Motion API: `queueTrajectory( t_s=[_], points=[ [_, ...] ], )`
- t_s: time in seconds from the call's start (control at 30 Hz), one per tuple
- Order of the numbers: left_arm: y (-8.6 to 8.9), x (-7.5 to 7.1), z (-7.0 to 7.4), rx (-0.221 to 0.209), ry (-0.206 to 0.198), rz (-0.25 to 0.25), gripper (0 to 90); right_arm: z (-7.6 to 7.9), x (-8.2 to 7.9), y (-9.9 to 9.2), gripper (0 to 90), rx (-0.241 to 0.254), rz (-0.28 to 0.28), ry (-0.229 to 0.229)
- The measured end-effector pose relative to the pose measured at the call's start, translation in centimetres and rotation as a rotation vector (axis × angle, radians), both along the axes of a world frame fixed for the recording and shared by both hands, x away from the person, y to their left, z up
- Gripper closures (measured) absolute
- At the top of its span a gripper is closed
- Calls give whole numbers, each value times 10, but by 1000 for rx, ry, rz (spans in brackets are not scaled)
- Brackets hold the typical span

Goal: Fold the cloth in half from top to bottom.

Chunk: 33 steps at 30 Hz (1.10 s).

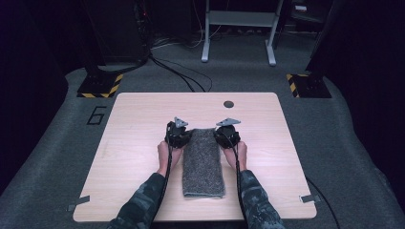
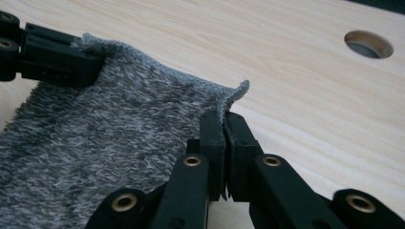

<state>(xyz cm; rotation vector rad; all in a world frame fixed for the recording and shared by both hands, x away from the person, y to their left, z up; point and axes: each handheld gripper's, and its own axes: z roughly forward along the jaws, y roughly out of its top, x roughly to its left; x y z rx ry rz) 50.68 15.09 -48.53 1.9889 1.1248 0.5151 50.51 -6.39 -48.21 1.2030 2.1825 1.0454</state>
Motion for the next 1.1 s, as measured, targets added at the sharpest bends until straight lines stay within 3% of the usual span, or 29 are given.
queueTrajectory(
  t_s=[0.4, 0.67, 0.93, 1.1],
  points=[
    [3, 8, 17, -1, -58, 10, 841, 24, 8, 2, 874, 13, 6, -53],
    [6, 7, 36, -11, -130, 1, 841, 44, 9, 1, 874, 29, 19, -126],
    [7, -7, 45, -33, -196, -11, 840, 54, -4, -1, 871, 34, 34, -223],
    [9, -19, 40, -51, -207, -32, 839, 49, -19, -5, 870, 28, 71, -234]
  ],
)
